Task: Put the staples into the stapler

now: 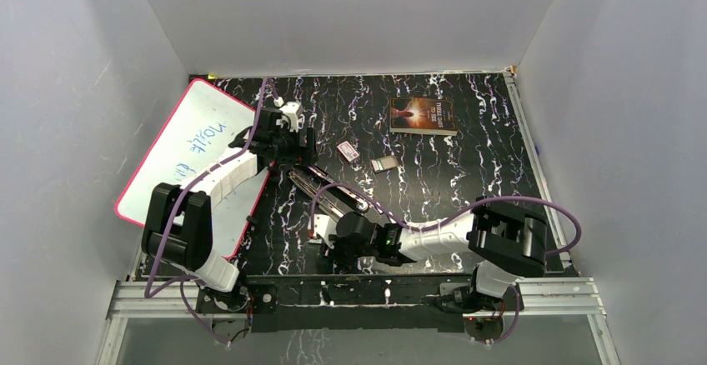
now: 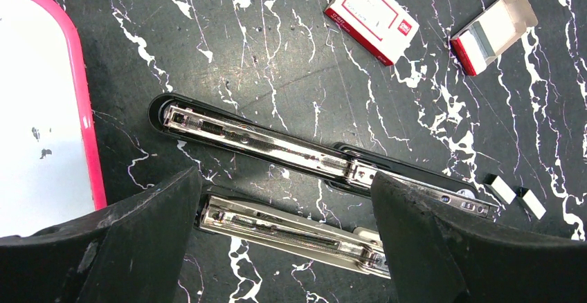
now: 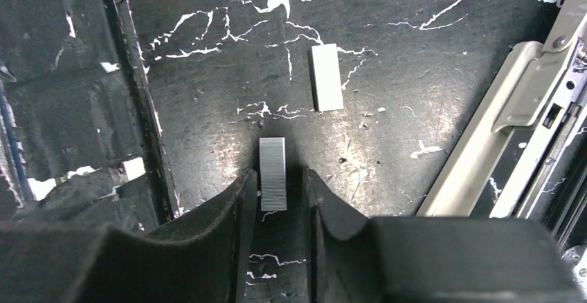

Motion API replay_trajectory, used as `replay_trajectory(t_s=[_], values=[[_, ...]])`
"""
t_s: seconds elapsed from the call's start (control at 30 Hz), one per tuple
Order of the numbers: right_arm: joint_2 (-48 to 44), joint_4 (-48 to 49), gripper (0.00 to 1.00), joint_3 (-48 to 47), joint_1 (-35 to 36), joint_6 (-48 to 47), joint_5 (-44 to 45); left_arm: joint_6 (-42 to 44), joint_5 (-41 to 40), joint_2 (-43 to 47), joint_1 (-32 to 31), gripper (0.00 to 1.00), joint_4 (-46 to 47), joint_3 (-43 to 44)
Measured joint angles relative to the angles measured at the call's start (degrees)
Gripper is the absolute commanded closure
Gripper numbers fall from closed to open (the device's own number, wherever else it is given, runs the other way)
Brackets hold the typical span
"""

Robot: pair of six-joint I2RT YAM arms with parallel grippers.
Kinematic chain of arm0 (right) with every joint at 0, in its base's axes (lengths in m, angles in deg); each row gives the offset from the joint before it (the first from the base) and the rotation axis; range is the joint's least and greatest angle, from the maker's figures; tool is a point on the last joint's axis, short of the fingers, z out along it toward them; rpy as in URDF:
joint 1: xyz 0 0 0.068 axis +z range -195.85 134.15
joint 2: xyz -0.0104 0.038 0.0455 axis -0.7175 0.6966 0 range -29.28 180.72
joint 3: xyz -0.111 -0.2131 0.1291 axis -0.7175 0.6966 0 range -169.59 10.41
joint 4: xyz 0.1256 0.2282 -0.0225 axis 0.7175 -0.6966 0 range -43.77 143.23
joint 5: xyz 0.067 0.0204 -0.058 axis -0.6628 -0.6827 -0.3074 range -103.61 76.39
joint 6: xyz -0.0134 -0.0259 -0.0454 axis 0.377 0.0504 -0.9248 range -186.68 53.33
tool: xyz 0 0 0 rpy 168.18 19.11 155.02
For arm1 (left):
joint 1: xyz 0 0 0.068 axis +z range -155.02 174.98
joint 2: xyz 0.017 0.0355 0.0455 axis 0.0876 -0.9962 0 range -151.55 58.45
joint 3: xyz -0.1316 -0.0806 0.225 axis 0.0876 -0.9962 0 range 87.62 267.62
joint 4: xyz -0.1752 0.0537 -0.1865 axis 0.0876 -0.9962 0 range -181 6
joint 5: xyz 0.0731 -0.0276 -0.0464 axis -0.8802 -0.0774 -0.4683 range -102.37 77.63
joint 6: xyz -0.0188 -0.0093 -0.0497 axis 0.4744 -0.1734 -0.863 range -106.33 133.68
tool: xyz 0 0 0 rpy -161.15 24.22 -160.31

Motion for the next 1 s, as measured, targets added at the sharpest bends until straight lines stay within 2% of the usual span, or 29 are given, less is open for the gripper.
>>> replay_trajectory(t_s=[0.1, 0.27, 1.0], values=[[0.0, 0.87, 0.53, 0.74, 0.0, 0.09, 0.42, 0.0, 0.02, 0.0, 0.0, 0.08, 0.02, 0.0], [-0.13, 2.84, 0.53, 1.77, 0.0, 0.24, 1.05, 0.0, 0.02, -0.02, 0.0, 0.08, 0.02, 0.0], [-1.81, 6.49, 0.66, 5.51, 0.0, 1.53, 0.39, 0.0, 0.07, -0.02, 0.0, 0.08, 0.02, 0.0]])
